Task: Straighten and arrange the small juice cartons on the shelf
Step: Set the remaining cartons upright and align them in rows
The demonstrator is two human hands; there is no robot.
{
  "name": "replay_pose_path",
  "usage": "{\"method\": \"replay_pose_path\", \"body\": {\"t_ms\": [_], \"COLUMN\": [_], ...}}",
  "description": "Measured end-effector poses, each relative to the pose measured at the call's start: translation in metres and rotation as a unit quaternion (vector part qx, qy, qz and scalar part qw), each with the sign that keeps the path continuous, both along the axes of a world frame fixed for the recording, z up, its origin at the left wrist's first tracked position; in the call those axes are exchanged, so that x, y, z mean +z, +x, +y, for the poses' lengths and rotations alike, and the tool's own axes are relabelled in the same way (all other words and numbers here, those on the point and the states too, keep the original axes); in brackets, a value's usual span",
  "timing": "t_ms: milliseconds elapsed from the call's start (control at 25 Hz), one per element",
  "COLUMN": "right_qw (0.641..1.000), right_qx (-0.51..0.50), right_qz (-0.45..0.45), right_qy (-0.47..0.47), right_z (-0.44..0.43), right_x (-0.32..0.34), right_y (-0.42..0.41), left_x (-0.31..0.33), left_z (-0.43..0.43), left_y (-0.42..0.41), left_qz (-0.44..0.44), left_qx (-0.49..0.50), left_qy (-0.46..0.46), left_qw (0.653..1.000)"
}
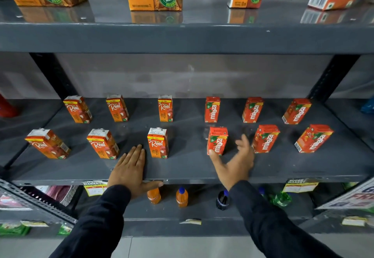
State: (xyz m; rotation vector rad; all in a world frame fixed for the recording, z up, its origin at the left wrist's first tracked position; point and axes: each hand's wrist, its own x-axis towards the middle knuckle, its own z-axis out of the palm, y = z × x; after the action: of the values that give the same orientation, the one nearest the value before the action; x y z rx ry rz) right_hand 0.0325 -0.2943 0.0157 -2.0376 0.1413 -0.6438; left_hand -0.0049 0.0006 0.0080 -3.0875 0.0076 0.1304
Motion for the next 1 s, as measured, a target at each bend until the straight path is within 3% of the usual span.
{"method": "replay_pose_path", "body": {"t_ms": [80, 120, 200, 280, 360, 680, 800, 880, 920, 1000], "right_qw": [0.994, 0.989, 0.982, 0.975, 0.965, 0.957, 0.984, 0.967, 0.956, 0.955], "right_qx": [-0.075, -0.126, -0.185, -0.144, -0.113, -0.149, -0.154, -0.225, -0.264, -0.288], "right_qz": [-0.079, -0.077, 0.018, 0.160, 0.210, 0.191, 0.021, -0.099, -0.100, 0.019], "right_qy": [0.001, -0.012, -0.047, -0.058, -0.111, -0.159, -0.088, -0.073, -0.074, -0.067], "right_z": [-0.020, -0.035, -0.068, -0.092, -0.101, -0.104, -0.110, -0.134, -0.154, -0.192], "right_x": [-0.007, -0.006, 0.004, 0.014, 0.010, 0.003, 0.003, 0.003, 0.006, 0.012], "right_y": [-0.008, -0.003, 0.020, 0.040, 0.047, 0.040, 0.029, 0.027, 0.031, 0.043], "left_x": [0.000, 0.000, -0.001, -0.002, -0.003, -0.003, -0.004, -0.004, -0.003, -0.002], "left_z": [0.000, 0.000, 0.002, 0.003, 0.003, 0.002, 0.002, 0.001, 0.000, 0.000], "left_y": [0.000, 0.001, 0.000, -0.002, -0.001, 0.001, 0.001, 0.001, 0.000, -0.001], "left_qz": [0.003, 0.001, -0.003, -0.006, -0.009, 0.000, 0.000, -0.009, -0.009, -0.003], "left_qx": [0.001, 0.001, -0.003, -0.002, 0.000, 0.005, 0.004, 0.007, 0.009, 0.011], "left_qy": [0.001, 0.001, 0.001, 0.005, 0.005, 0.007, 0.003, 0.006, 0.005, 0.007], "left_qw": [1.000, 1.000, 1.000, 1.000, 1.000, 1.000, 1.000, 1.000, 1.000, 1.000]}}
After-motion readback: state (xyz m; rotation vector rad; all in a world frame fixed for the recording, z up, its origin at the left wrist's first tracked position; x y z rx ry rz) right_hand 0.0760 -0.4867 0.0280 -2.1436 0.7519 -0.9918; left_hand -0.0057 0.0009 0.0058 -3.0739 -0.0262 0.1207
